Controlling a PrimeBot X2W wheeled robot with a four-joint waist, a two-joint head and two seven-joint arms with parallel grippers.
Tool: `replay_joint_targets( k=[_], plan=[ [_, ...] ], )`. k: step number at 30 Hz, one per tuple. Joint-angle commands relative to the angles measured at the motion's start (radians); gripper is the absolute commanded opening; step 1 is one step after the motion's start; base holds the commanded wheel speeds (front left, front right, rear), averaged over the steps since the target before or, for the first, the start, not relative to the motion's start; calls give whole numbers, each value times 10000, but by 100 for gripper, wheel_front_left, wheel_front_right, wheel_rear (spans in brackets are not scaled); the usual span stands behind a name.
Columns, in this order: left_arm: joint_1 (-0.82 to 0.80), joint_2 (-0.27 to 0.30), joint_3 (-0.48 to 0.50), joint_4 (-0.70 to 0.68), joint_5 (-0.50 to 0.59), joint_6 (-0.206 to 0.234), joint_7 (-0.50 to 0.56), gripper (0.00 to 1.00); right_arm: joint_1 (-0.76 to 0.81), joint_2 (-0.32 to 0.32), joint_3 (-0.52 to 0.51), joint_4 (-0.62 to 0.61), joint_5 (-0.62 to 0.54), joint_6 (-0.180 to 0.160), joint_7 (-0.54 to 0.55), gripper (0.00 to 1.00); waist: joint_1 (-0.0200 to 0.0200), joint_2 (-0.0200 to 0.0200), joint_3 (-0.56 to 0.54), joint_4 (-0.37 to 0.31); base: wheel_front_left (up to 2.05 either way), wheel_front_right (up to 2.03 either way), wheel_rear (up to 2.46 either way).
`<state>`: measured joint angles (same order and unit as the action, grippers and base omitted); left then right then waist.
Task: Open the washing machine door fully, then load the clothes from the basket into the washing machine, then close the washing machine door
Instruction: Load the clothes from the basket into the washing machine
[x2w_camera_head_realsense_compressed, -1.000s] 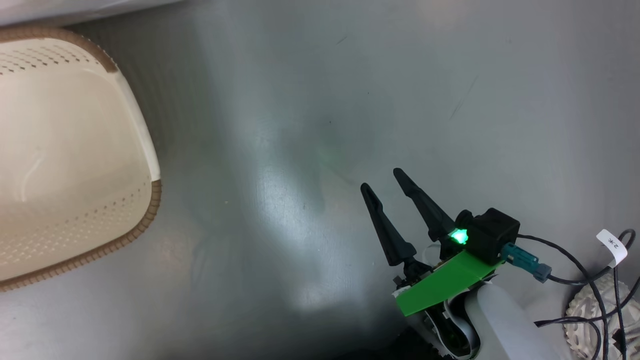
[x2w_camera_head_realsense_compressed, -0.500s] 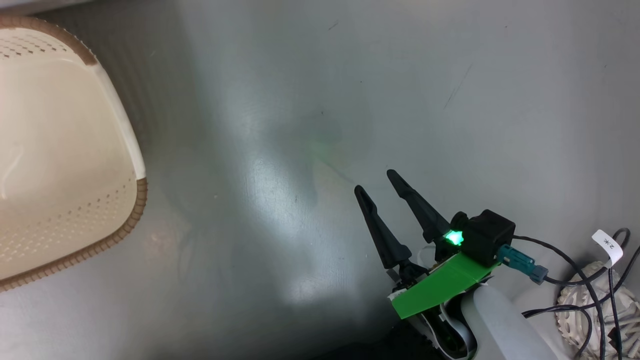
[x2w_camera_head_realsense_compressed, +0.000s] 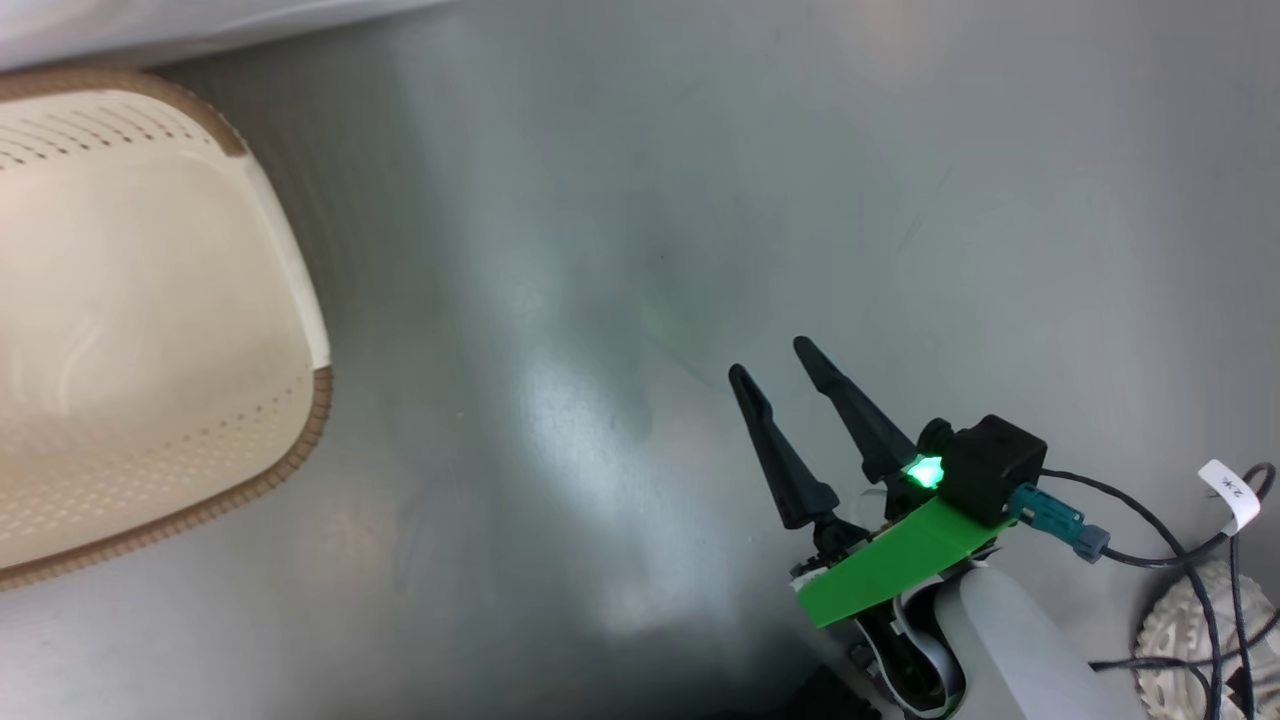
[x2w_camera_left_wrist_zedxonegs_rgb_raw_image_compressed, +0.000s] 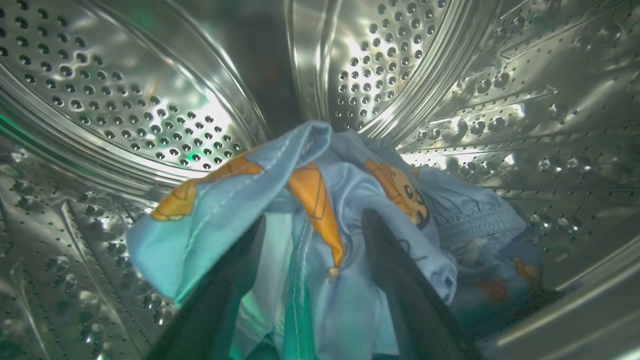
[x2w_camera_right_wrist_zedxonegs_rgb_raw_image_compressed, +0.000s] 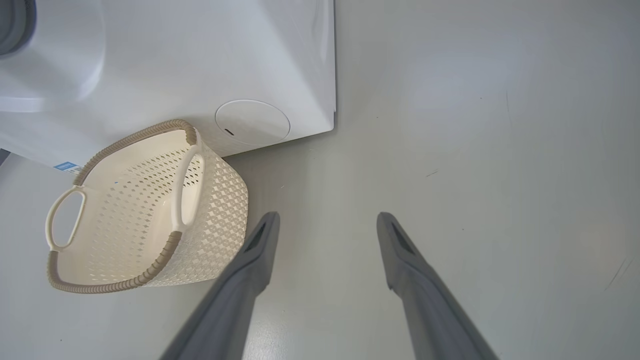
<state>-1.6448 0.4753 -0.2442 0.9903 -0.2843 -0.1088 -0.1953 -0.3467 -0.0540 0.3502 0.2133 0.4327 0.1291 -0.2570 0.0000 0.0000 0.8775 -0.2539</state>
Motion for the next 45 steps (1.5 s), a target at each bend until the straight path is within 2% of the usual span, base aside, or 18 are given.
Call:
replay_joint_targets(
  k=[1,16,29,40,45],
  plan=[
    [353,317,27,-113,-117,68,-111,100,350,38,135,-96,-57,16,-48,100,0,0,-291,182,0,0,0],
    [3068,-239,499,-370,-814,220,-654,100,376,38,-733,134,-514,16,-48,100,0,0,-1673,731,0,0,0],
    [6948,-474,2059,-3428,-1012,598,-663,100,606,38,-825,416,-582,16,-48,100,0,0,-3004,945,0,0,0],
    [9557,-1147,2920,-5615,-680,673,-664,100,876,38,-930,653,-617,16,-48,100,0,0,-3990,1016,0,0,0],
    [10833,-1650,3339,-6703,-361,682,-664,100,1051,38,-1029,716,-674,16,-48,100,0,0,-4536,1001,0,0,0]
  ],
)
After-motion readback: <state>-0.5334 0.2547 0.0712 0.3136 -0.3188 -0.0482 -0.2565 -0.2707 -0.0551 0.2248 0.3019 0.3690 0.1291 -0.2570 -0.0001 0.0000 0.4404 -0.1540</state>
